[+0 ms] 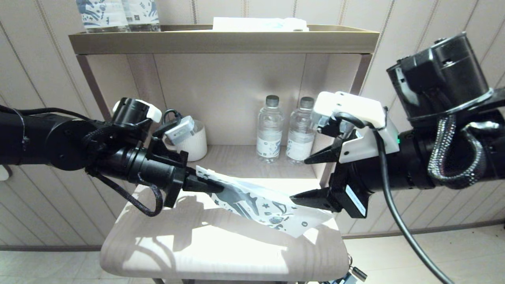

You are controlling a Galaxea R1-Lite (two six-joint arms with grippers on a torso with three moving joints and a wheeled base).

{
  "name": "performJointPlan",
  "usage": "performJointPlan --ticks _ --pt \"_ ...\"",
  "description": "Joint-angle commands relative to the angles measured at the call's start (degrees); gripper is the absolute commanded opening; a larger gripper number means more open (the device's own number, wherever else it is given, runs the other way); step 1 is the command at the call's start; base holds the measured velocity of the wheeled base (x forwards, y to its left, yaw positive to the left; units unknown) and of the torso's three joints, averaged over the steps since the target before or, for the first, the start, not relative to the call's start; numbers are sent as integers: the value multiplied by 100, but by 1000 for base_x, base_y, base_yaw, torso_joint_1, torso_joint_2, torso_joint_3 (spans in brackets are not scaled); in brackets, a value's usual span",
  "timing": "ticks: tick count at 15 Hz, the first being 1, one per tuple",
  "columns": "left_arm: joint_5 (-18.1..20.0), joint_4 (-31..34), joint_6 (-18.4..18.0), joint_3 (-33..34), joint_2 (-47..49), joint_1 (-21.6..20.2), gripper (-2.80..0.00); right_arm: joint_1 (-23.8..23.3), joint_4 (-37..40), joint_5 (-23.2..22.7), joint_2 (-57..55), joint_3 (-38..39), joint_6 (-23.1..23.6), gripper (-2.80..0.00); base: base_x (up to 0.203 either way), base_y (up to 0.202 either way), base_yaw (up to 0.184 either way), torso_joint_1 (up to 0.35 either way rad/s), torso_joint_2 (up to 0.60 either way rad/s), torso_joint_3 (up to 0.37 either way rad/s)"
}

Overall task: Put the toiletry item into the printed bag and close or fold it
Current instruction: Close the strorage bag and place it on the desk

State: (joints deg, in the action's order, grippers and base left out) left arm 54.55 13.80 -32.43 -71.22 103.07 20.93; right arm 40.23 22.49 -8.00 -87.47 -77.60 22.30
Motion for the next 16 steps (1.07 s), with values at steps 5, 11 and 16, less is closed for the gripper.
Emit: performJointPlan --ticks 5,11,16 --pt "161 9 539 -147 -206 -159 -280 -135 397 -985 192 59 -202 -280 0 0 0 0 0 0" --pt "170 17 703 -94 -287 -159 -280 -208 423 -1151 284 52 -358 -280 0 0 0 0 0 0" --pt "177 26 957 -134 -247 -155 -280 -158 421 -1151 247 -313 -720 -280 0 0 0 0 0 0"
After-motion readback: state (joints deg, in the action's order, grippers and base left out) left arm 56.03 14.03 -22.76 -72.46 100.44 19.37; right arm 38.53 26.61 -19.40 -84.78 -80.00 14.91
